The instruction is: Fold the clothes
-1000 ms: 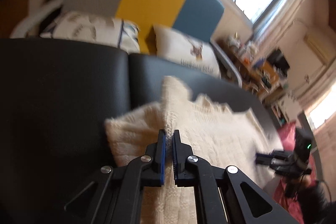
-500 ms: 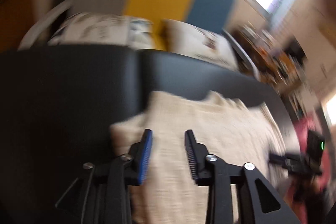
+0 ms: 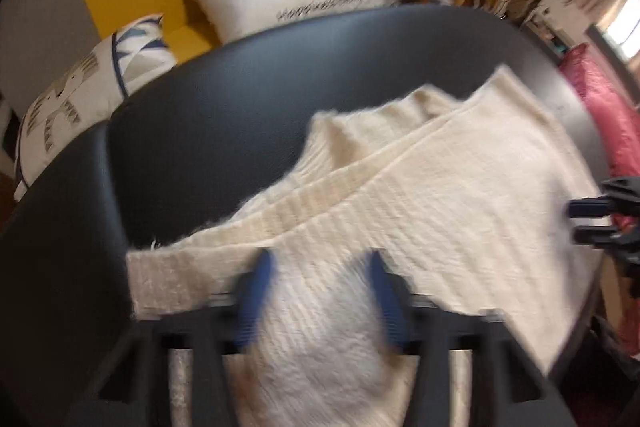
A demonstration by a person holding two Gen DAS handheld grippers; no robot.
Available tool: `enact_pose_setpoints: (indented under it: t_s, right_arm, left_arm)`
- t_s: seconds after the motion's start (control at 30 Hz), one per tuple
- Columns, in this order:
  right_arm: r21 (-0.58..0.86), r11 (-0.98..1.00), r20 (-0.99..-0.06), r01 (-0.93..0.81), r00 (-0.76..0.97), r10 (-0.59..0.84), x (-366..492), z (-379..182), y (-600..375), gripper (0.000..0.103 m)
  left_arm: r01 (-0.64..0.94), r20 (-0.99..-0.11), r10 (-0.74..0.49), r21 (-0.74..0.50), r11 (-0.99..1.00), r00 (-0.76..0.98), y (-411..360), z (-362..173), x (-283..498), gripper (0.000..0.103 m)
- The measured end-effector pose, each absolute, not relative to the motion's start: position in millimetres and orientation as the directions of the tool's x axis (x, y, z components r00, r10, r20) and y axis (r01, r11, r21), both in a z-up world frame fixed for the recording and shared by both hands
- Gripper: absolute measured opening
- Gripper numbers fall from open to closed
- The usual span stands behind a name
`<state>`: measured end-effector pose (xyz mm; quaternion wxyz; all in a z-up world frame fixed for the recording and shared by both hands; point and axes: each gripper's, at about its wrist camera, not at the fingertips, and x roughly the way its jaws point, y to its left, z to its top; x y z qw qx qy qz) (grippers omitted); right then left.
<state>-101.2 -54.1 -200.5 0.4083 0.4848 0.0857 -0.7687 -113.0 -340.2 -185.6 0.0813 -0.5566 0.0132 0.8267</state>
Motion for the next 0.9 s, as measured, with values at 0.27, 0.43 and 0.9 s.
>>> enact_pose_setpoints:
  t_s: [0.27,0.43,0.9]
  right_arm:
    - [0.255,-0.669,-0.812,0.698,-0.222,-0.540,-102.8,-202.9,-50.3,0.024]
    - [0.243,-0.665,-0.823,0.706,-0.212,-0.527,-96.3,-211.3,-52.5,0.024]
    - [0.225,-0.518,-0.867,0.825,-0.074,-0.494,-67.6,-219.5,-54.4,0.027]
  left_arm:
    - [-0.035,-0.860,0.095,-0.090,-0.995,-0.502,-341.2,-173.4,-103.3,0.004]
    - [0.050,-0.824,0.095,-0.148,-0.988,-0.558,-348.4,-172.9,-121.9,0.004]
    - [0.097,-0.809,0.117,-0.210,-0.973,-0.576,-337.1,-200.5,-94.0,0.005]
